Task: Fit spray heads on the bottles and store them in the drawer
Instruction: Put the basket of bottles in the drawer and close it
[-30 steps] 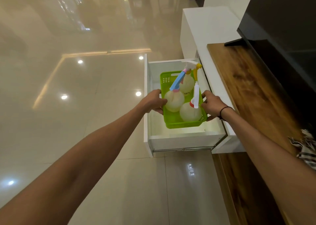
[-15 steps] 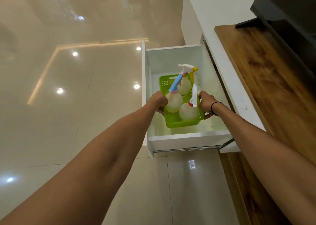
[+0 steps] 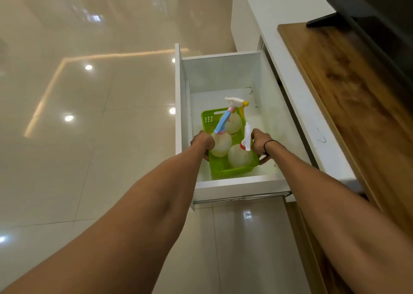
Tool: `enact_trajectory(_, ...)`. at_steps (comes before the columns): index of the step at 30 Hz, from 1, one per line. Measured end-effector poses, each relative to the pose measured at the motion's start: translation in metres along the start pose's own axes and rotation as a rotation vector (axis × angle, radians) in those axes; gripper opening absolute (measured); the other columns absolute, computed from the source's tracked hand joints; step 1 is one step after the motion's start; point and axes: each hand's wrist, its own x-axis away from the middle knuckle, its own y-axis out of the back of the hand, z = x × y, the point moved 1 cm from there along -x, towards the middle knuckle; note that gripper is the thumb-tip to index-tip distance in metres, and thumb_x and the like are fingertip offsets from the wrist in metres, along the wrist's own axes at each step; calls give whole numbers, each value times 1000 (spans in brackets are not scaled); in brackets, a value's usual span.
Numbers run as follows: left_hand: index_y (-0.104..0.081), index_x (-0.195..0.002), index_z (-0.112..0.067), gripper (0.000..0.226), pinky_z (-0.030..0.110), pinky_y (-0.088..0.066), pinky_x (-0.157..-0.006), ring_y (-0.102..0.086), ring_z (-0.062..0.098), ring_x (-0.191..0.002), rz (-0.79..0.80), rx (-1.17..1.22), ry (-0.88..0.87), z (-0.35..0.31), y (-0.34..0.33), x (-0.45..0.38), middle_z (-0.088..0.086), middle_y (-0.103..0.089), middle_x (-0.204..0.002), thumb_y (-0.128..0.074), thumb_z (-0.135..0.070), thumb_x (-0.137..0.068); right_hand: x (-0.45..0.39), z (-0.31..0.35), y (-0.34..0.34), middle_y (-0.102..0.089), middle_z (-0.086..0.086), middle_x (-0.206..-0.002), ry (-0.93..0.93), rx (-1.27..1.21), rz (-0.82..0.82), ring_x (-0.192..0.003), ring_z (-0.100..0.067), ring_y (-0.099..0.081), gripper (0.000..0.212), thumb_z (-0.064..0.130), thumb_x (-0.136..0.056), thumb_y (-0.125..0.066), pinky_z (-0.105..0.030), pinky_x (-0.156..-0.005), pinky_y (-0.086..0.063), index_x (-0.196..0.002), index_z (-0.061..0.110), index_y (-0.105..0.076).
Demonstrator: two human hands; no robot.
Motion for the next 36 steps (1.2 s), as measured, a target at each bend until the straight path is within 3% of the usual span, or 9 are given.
enact_trajectory(7, -39, -153, -12, 51, 45, -67, -89, -73, 37, -114, -79, -53, -27, 11, -11, -8, 20, -60, -137, -59, -13, -106, -12, -9, -14, -45, -19, -137, -1, -36, 3, -108, -43, -61, 41, 16, -99, -62, -61, -73, -65, -137, 13, -45)
enact_trajectory(11, -49, -144, -8, 40, 43, -67, -90, -74, 35, -112, -112, -71, -33, 16, -10, -7, 19, -63, -132, -60, -13, -106, -13, -10, -14, -47, -21, -141, 2, -29, 23, -111, -44, -65, 39, 7, -104, -49, -60, -78, -65, -141, 15, -44)
enact_trajectory(16, -59, -122, -9, 23, 42, -68, -86, -81, 30, -91, -195, -142, -108, 11, 7, 6, 14, -71, -113, -66, -15, -101, -3, -15, -9, -45, -21, -145, 42, 112, -13, -115, -43, -62, 63, -5, -97, -45, -56, -84, -65, -155, 19, -36)
enact_trajectory(20, -64, -118, -8, 29, 42, -66, -85, -79, 30, -89, -343, -332, -254, -1, 22, 34, 12, -76, -104, -71, -22, -94, 17, -19, 1, -51, -18, -133, 113, 315, -127, -103, -37, -64, 46, 3, -95, -46, -49, -88, -61, -139, 17, -45)
enact_trajectory(24, -72, -107, -10, 27, 36, -52, -72, -74, 36, -91, -481, -419, -335, -6, 42, 65, 10, -73, -96, -73, -28, -87, 43, -24, 8, -54, -18, -131, 143, 358, -190, -105, -38, -60, 32, 6, -96, -48, -45, -91, -55, -126, 13, -55)
enact_trajectory(27, -76, -98, -16, 19, 34, -44, -70, -73, 36, -90, -652, -258, -407, 8, 56, 89, 9, -75, -95, -67, -28, -87, 67, -30, 1, -60, -18, -125, 194, 350, -254, -102, -38, -62, 23, 12, -100, -46, -43, -87, -53, -119, 13, -59)
enact_trajectory(30, -70, -114, -21, 30, 34, -47, -75, -70, 28, -96, -766, 5, -398, 38, 65, 107, 5, -73, -106, -69, -35, -87, 93, -39, -19, -66, -17, -117, 290, 370, -324, -103, -40, -64, 22, 20, -103, -45, -42, -81, -51, -115, 11, -61)
enact_trajectory(33, -58, -141, -22, 51, 37, -48, -88, -67, 27, -112, -665, 104, -276, 67, 54, 119, 8, -63, -129, -67, -39, -93, 121, -49, -43, -70, -12, -108, 440, 472, -440, -103, -35, -61, 26, 29, -106, -42, -43, -80, -49, -107, 12, -62)
enact_trajectory(36, -50, -155, -15, 50, 40, -47, -111, -59, 29, -134, -497, 442, -233, 82, 31, 131, 11, -56, -150, -48, -29, -107, 143, -65, -61, -69, -6, -104, 532, 574, -510, -103, -30, -60, 33, 42, -106, -42, -45, -92, -47, -107, 18, -65)
